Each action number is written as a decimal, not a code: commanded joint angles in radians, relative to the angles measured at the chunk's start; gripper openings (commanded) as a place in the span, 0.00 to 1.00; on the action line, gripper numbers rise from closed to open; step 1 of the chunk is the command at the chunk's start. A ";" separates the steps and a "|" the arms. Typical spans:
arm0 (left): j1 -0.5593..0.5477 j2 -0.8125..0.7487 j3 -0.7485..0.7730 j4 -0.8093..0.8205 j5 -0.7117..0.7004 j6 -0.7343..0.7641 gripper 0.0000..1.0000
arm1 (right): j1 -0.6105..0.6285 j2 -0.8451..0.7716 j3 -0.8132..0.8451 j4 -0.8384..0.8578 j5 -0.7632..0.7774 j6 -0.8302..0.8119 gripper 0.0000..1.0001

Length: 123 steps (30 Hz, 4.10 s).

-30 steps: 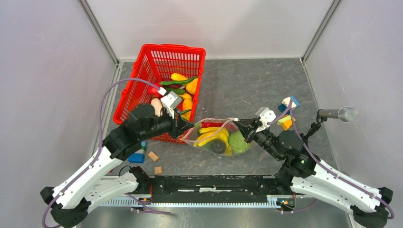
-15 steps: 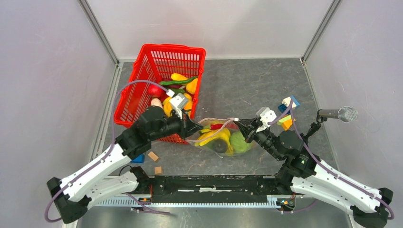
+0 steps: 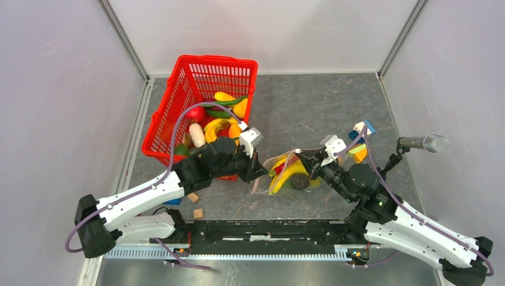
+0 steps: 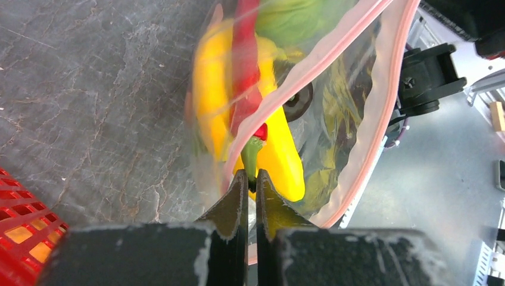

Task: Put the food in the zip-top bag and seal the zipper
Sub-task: Adjust the fake vegetable in the zipper food storage bag, then adjust the zipper food storage bag at the center of the board.

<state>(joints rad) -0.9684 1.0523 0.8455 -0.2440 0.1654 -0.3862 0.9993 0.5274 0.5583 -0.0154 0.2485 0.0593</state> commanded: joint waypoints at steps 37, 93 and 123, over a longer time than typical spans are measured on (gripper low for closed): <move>-0.215 0.095 0.053 -0.103 -0.257 0.074 0.51 | 0.004 -0.048 0.023 0.223 0.160 0.117 0.00; -0.152 -0.194 0.019 0.147 0.034 0.216 0.99 | 0.004 -0.277 0.140 0.086 0.153 0.083 0.00; -0.152 -0.094 0.119 0.030 0.022 0.252 0.03 | 0.004 -0.230 0.114 0.084 0.219 0.085 0.00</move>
<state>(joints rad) -1.1194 0.9710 0.8967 -0.1848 0.2428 -0.1734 1.0016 0.2989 0.6563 -0.0277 0.4328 0.1493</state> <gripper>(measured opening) 0.129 0.006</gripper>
